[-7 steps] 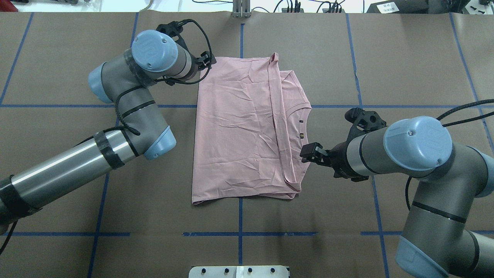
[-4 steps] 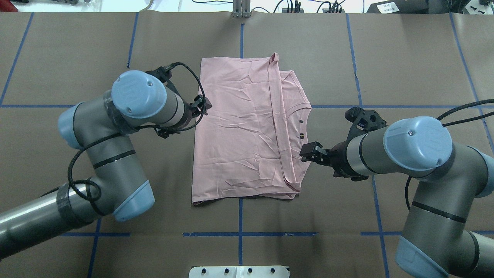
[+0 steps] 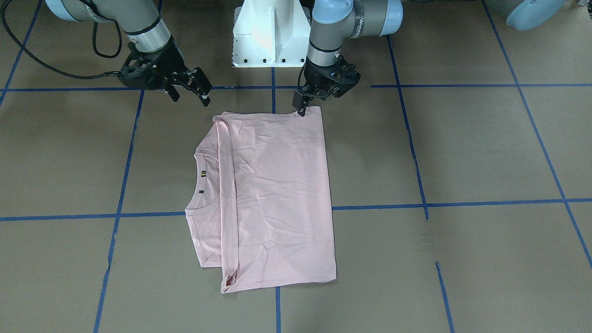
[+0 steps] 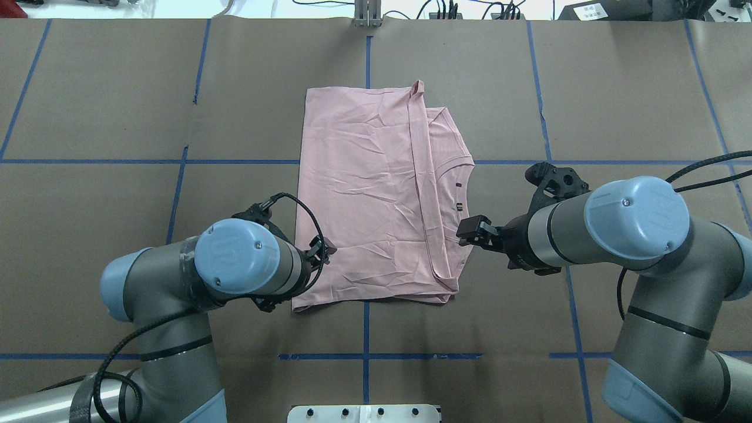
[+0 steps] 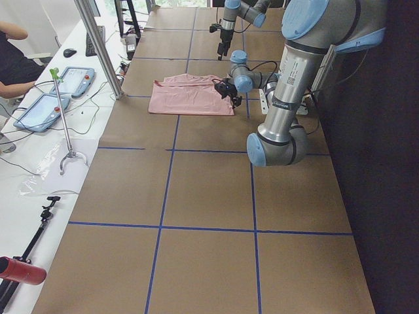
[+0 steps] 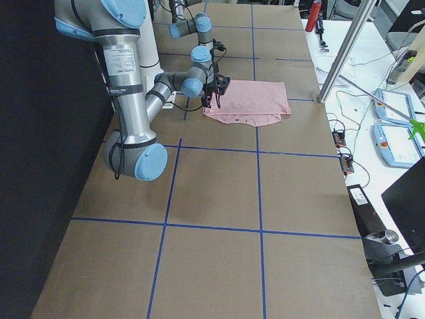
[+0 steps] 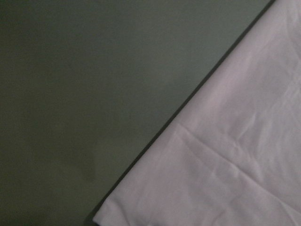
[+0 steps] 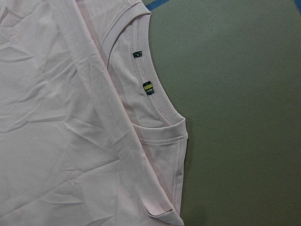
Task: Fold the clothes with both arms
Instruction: 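Move the left gripper down to the shirt's corner nearest the robot, then move the right gripper to the shirt's near edge beside the collar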
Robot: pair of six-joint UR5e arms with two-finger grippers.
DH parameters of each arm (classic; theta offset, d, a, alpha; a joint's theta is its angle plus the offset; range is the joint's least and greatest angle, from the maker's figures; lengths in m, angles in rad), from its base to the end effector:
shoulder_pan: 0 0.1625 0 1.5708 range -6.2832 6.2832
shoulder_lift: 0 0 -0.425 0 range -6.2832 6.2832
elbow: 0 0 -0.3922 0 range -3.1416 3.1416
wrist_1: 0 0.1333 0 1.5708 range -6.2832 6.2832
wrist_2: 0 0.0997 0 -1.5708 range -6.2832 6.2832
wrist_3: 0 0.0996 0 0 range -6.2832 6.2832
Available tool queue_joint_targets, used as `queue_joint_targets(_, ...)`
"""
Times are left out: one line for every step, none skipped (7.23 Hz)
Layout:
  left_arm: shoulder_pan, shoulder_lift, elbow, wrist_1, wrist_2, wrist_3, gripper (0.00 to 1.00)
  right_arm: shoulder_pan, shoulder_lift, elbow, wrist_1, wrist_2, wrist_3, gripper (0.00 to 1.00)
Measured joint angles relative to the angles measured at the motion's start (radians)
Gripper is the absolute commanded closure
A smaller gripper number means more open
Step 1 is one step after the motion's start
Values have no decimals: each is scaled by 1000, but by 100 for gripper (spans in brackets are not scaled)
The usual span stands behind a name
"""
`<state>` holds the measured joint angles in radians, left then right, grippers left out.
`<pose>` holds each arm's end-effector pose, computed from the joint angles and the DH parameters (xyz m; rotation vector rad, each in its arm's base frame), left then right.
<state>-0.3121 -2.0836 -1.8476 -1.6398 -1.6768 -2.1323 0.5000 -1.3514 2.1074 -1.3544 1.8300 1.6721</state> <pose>0.5569 -0.3087 0.2436 -0.2109 0.8617 -0.7720 -0.3990 -0.3408 0.2801 -0.0426 -1.0024 0.4246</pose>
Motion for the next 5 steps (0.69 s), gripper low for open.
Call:
queue_joint_targets(7,2,18,1,7,-14,7,1,0,0,0,0,0,0)
queue_joint_targets(10,9,28,1,10,-21,8,1,0,1,0,0,0,0)
queue_joint_targets(15,17,32,1,10,-27,9,1,0,2,0,0,0,0)
queue_joint_targets(18,23,34,2,10,-29,9,1,1,2,0,0,0,0)
queue_joint_targets(23,27,35,3,10,-30,10,3,1,3,0,0,0,0)
